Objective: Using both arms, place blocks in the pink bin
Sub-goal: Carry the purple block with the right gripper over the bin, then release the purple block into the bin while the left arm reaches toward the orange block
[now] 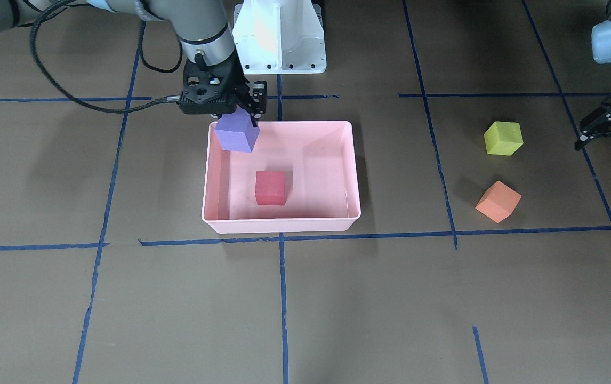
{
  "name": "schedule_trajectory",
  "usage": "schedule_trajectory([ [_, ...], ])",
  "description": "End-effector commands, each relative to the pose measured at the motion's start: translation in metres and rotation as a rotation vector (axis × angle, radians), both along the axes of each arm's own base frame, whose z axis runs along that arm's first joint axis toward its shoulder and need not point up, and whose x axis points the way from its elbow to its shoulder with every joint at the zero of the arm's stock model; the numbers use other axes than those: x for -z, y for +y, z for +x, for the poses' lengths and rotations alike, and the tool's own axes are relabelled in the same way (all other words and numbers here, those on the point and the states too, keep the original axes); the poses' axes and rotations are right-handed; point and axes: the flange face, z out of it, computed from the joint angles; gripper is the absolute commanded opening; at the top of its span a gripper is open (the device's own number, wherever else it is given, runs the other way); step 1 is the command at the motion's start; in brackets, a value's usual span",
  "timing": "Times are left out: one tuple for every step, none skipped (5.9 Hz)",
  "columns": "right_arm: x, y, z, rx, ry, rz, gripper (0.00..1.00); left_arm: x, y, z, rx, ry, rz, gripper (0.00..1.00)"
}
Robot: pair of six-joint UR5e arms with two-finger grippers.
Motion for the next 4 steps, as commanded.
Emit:
schedule_trajectory([
  [0.003,0.001,0.004,0.034,0.029,0.041,1.0,0.018,-0.015,0.04,-0.032,-0.009,0.054,1.0],
  [0.005,0.0,0.028,0.082,0.081,0.085,1.0,0.029,-0.027,0.074,-0.094,-0.005,0.09,1.0],
  [-0.003,-0.006,0.038,0.092,0.097,0.102,1.0,0.026,-0.031,0.092,-0.154,-0.012,0.134,1.0],
  [-0.011,-0.007,0.039,0.096,0.106,0.098,1.0,0.024,-0.044,0.099,-0.143,-0.031,0.153,1.0],
])
